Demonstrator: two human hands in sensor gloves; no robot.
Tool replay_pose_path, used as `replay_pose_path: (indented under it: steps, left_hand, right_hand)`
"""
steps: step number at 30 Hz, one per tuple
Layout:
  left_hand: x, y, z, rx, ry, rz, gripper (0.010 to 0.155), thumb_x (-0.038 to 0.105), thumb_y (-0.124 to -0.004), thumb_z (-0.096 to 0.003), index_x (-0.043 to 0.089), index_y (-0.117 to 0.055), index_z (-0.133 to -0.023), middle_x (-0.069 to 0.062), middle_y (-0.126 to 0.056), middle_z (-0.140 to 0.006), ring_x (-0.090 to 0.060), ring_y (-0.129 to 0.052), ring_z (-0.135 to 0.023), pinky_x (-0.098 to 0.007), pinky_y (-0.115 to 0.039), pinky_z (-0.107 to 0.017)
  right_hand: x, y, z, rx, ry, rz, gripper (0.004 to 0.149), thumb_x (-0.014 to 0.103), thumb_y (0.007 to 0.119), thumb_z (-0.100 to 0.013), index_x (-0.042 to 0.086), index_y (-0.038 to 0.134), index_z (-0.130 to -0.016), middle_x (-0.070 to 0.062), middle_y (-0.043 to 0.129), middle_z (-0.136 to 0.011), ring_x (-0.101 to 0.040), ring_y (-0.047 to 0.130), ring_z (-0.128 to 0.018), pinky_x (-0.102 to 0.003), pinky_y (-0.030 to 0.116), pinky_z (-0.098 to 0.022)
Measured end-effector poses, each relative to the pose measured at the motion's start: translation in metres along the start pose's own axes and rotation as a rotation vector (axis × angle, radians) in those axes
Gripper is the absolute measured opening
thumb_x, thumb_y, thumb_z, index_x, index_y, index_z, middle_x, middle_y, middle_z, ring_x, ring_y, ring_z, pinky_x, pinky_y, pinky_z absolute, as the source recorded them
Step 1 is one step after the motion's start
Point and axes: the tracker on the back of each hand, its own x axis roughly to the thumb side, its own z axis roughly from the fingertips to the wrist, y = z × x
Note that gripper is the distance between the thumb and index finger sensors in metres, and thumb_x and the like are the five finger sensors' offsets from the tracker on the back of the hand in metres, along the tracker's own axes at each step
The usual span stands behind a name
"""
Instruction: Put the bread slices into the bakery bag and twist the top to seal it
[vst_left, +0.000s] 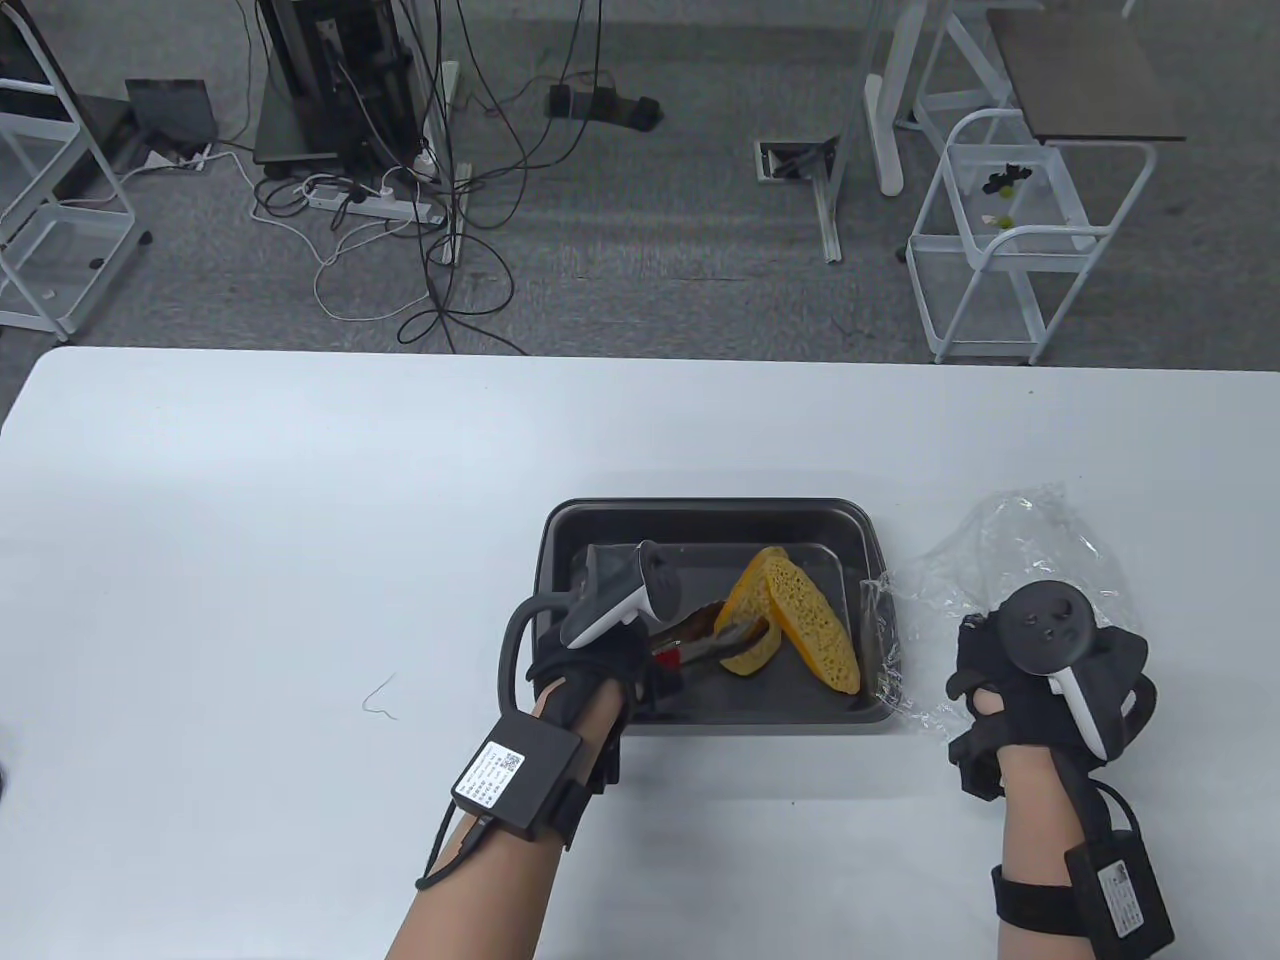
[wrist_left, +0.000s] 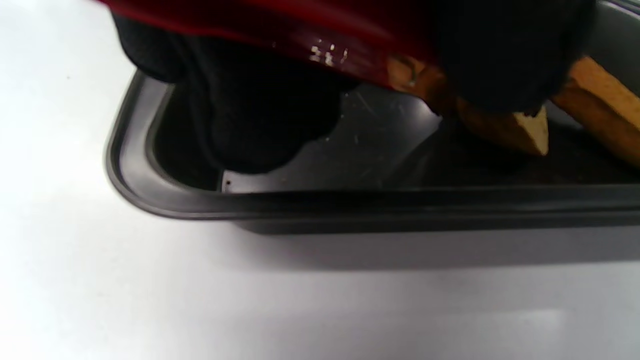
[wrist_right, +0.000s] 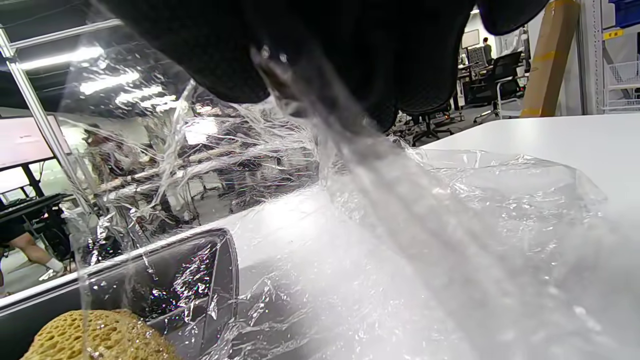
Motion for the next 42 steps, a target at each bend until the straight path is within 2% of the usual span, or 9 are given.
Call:
replay_pose_path:
  steps: [5,10,16,20,25,28,32,36,42]
  left_hand:
    - [-0.007,-0.005,0.008,0.115,0.009,-0.035,0.076,0.065,-0.09,-0.0339,0.025,-0.081,-0.097,-0.015,-0.108,-0.074,-0.025,-0.109,-0.054,-0.046,-0.074,-0.075]
    - [-0.018,-0.012,0.021,0.247,0.057,-0.12,0.076,0.065,-0.091,-0.0329,0.027,-0.079,-0.098,-0.008,-0.104,-0.077,-0.018,-0.105,-0.057,-0.048,-0.072,-0.075]
    - [-0.029,-0.022,0.046,0.508,0.128,-0.339,0.078,0.065,-0.092,-0.0305,0.03,-0.074,-0.098,0.0,-0.096,-0.082,-0.018,-0.104,-0.058,-0.05,-0.072,-0.075]
    - [-0.035,-0.026,0.061,0.608,0.157,-0.445,0.078,0.065,-0.092,-0.0302,0.031,-0.073,-0.098,-0.001,-0.096,-0.082,-0.019,-0.105,-0.058,-0.051,-0.072,-0.075]
    - [-0.035,-0.031,0.092,0.755,0.144,-0.538,0.077,0.065,-0.091,-0.0315,0.032,-0.073,-0.098,-0.001,-0.097,-0.082,-0.019,-0.105,-0.058,-0.051,-0.071,-0.076]
    - [-0.031,-0.034,0.121,0.841,0.083,-0.545,0.077,0.065,-0.09,-0.0315,0.032,-0.073,-0.098,-0.001,-0.097,-0.081,-0.019,-0.106,-0.057,-0.051,-0.072,-0.075]
    - [-0.022,-0.035,0.152,0.794,-0.028,-0.439,0.076,0.065,-0.091,-0.0317,0.032,-0.074,-0.098,-0.002,-0.098,-0.08,-0.019,-0.106,-0.055,-0.051,-0.073,-0.074]
    - [-0.008,-0.029,0.168,0.665,-0.133,-0.324,0.077,0.065,-0.092,-0.0319,0.031,-0.074,-0.099,-0.002,-0.099,-0.08,-0.019,-0.107,-0.054,-0.051,-0.074,-0.074]
    - [0.011,-0.007,0.158,0.535,-0.178,-0.243,0.077,0.065,-0.091,-0.0324,0.03,-0.075,-0.099,-0.003,-0.1,-0.078,-0.018,-0.107,-0.052,-0.05,-0.076,-0.072]
  right_hand:
    - [-0.001,0.0,0.0,-0.004,-0.002,-0.01,0.04,0.031,0.085,-0.048,-0.009,0.094,-0.045,-0.022,0.092,-0.089,-0.052,0.081,-0.089,-0.072,0.049,-0.066]
    - [0.0,0.001,0.001,-0.034,-0.015,-0.017,0.041,0.031,0.085,-0.048,-0.009,0.094,-0.045,-0.022,0.092,-0.088,-0.052,0.081,-0.089,-0.072,0.05,-0.066]
    - [0.0,-0.001,0.001,-0.092,-0.015,-0.015,0.04,0.03,0.086,-0.047,-0.009,0.095,-0.043,-0.022,0.092,-0.089,-0.051,0.081,-0.09,-0.072,0.05,-0.066]
    - [-0.001,-0.002,0.002,-0.134,-0.012,-0.019,0.04,0.029,0.086,-0.047,-0.01,0.095,-0.042,-0.022,0.092,-0.088,-0.051,0.081,-0.089,-0.072,0.05,-0.066]
    - [0.0,-0.003,0.005,-0.202,-0.007,-0.017,0.04,0.029,0.086,-0.046,-0.01,0.095,-0.039,-0.022,0.091,-0.089,-0.052,0.08,-0.09,-0.071,0.051,-0.066]
    - [0.002,-0.002,0.007,-0.244,-0.003,-0.018,0.04,0.028,0.086,-0.046,-0.01,0.095,-0.038,-0.023,0.091,-0.089,-0.052,0.08,-0.09,-0.071,0.051,-0.065]
    - [0.004,-0.001,0.009,-0.271,-0.009,-0.015,0.04,0.029,0.086,-0.046,-0.01,0.095,-0.038,-0.023,0.091,-0.089,-0.052,0.079,-0.091,-0.071,0.051,-0.065]
    - [0.006,0.002,0.011,-0.288,-0.023,-0.014,0.04,0.029,0.086,-0.046,-0.01,0.096,-0.038,-0.024,0.089,-0.091,-0.053,0.077,-0.092,-0.072,0.051,-0.065]
    - [0.011,0.003,0.014,-0.284,-0.065,-0.034,0.04,0.03,0.086,-0.047,-0.009,0.096,-0.041,-0.024,0.086,-0.094,-0.054,0.072,-0.095,-0.072,0.049,-0.066]
